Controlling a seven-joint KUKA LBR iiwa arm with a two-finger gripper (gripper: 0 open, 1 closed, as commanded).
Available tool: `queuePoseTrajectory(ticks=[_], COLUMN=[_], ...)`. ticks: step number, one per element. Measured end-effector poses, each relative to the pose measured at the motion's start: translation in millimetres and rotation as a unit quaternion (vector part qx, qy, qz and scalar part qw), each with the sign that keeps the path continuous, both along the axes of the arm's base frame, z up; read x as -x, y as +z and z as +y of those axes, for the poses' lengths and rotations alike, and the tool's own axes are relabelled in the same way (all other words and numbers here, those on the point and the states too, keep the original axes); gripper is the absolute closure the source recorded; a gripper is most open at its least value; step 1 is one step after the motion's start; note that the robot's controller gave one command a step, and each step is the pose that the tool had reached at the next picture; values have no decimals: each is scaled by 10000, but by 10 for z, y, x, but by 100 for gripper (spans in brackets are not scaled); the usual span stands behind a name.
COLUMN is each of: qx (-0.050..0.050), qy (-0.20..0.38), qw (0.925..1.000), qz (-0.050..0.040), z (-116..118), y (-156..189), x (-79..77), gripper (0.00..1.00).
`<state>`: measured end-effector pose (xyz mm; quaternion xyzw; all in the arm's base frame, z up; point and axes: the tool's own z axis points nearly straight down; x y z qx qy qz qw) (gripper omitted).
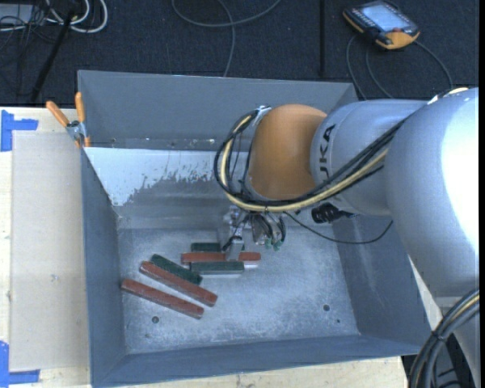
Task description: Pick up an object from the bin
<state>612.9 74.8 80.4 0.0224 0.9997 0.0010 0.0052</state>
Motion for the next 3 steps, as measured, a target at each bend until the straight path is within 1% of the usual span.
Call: queuePoseTrajectory(ticks=[1, 2, 3], qx=[9, 9, 8], qy=[288, 282, 279], qw=[9996, 9996, 9996], qz=[38, 51, 43], z=[-37, -40, -41], y=[-40, -48, -43], x=[162, 169, 166], gripper=[0, 100, 0])
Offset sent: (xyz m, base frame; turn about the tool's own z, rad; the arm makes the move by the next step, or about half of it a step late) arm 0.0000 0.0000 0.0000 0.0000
